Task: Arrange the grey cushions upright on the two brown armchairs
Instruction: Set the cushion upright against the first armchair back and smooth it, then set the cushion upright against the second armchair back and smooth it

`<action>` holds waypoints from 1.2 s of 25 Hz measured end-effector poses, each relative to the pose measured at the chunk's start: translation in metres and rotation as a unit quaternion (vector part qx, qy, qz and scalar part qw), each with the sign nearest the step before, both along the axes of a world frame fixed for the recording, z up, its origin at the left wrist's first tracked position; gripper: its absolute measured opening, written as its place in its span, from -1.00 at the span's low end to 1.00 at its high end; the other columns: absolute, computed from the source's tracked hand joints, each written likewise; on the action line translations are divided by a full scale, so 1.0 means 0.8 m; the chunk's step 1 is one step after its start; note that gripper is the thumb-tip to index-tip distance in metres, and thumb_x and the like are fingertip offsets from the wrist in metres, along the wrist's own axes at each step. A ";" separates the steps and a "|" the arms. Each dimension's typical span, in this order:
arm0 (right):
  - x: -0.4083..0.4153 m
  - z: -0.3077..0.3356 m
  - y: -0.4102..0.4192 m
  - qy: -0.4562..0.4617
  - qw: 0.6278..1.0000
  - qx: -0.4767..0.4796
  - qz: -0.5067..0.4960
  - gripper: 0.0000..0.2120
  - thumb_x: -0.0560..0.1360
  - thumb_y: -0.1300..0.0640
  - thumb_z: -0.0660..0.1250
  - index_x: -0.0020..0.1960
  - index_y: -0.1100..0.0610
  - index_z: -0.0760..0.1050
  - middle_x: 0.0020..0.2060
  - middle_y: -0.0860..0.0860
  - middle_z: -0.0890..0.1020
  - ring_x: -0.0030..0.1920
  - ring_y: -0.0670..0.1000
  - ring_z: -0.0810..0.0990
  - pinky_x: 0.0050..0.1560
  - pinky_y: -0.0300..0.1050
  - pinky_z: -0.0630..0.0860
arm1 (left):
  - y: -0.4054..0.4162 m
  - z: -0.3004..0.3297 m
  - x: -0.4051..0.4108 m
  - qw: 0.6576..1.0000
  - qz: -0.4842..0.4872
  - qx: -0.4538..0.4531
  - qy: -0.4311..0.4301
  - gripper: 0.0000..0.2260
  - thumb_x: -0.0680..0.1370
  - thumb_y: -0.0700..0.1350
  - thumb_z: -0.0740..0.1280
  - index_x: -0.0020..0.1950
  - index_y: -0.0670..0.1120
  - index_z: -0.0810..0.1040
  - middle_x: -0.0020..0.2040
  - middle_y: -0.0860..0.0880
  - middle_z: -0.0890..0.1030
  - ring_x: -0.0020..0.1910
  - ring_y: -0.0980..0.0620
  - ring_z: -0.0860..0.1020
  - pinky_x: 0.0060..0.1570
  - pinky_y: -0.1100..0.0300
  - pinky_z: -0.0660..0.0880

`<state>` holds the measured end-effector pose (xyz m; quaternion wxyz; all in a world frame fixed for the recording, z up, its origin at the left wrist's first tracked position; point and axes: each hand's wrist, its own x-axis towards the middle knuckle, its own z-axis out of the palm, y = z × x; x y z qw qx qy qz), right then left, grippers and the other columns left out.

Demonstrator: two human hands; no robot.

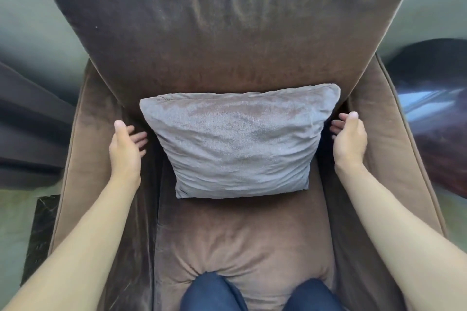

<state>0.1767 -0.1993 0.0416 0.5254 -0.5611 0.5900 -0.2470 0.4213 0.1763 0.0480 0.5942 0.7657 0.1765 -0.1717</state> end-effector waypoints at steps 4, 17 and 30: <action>-0.073 -0.008 0.055 0.116 0.983 -0.002 0.142 -0.50 0.63 -0.21 0.01 0.33 0.03 0.52 0.36 0.08 0.56 0.40 0.11 0.48 0.48 -0.04 0.28 | 0.039 -0.025 -0.096 0.983 -0.117 0.117 0.076 -0.36 0.57 0.31 0.05 0.44 -0.10 0.45 0.28 -0.16 0.63 0.27 -0.13 0.58 0.37 -0.16 0.42; -0.208 0.148 0.129 0.312 0.760 -0.290 0.491 -0.34 0.65 -0.29 -0.04 0.65 -0.05 -0.07 0.65 0.08 -0.08 0.62 0.24 -0.10 0.56 0.36 -0.10 | -0.058 0.169 -0.336 0.719 -0.479 0.455 -0.215 -0.32 0.62 0.31 0.10 0.65 -0.03 0.12 0.65 -0.15 0.16 0.64 -0.15 0.08 0.58 -0.19 0.08; -0.384 0.463 0.103 0.307 0.804 -0.294 0.415 -0.28 0.58 -0.38 -0.05 0.63 -0.14 -0.15 0.64 0.01 -0.19 0.63 0.19 -0.21 0.55 0.37 -0.22 | -0.155 0.466 -0.492 0.640 -0.537 0.468 -0.288 -0.25 0.59 0.41 -0.01 0.66 0.02 0.00 0.68 -0.17 0.03 0.66 -0.18 -0.03 0.58 -0.29 -0.04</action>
